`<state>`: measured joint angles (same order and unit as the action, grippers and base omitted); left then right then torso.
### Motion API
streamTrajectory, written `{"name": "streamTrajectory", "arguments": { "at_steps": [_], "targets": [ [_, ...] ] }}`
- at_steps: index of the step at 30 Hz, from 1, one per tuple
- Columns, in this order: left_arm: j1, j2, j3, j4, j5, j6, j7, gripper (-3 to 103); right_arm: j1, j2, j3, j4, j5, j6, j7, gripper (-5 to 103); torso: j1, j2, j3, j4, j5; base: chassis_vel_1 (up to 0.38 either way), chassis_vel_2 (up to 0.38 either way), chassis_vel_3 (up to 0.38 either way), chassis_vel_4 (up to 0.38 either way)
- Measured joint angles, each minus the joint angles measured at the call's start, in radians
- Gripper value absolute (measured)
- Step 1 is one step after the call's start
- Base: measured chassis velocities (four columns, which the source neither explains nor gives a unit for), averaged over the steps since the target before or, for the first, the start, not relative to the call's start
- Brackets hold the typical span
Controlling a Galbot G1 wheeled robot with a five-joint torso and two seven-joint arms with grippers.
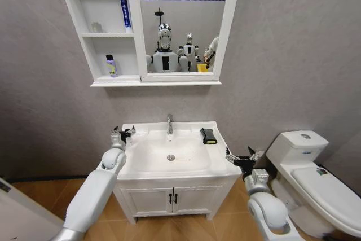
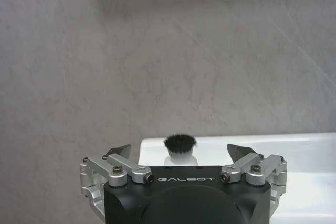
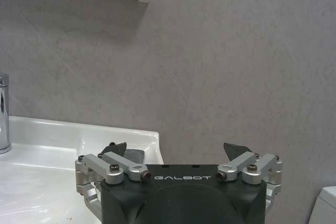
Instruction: Move facial cleanser and shampoo from washbasin to cabinet, then wipe washbasin with towel.
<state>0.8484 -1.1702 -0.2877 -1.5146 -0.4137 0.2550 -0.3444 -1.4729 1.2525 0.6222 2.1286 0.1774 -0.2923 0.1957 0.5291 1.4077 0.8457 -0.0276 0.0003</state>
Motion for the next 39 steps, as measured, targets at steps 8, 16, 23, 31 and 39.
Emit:
{"name": "streamTrajectory", "arguments": {
  "at_steps": [8,16,23,31,39],
  "targets": [
    [0.010,-0.054,-0.008,0.067,0.085,-0.038,0.032,100,0.004,-0.005,0.002,-0.012,0.001,0.000,0.000,100,0.000,0.000,0.000,0.0000,0.0000,0.000,0.000,0.000,0.000],
    [-0.008,-0.099,-0.010,0.116,0.095,-0.043,0.035,96,0.000,0.007,0.001,-0.020,-0.003,0.011,0.000,100,0.000,0.000,0.000,-0.0002,0.0000,0.000,0.000,0.000,0.000],
    [-0.040,-0.116,-0.012,0.157,0.087,-0.046,0.026,77,0.003,0.006,0.002,-0.026,-0.003,0.014,-0.002,100,0.000,0.000,0.000,-0.0001,0.0000,0.000,0.000,0.000,0.000],
    [-0.064,-0.116,-0.013,0.176,0.075,-0.040,0.026,44,0.003,0.006,0.003,-0.031,-0.001,0.017,-0.004,100,0.000,0.000,0.000,-0.0001,0.0000,0.000,0.000,0.000,0.000],
    [-0.044,-0.094,-0.005,0.104,0.046,-0.013,0.005,40,0.005,0.004,0.005,-0.029,0.002,0.019,-0.004,100,0.000,0.000,0.000,-0.0003,-0.0002,0.000,0.000,0.000,0.000]
  ]
}}
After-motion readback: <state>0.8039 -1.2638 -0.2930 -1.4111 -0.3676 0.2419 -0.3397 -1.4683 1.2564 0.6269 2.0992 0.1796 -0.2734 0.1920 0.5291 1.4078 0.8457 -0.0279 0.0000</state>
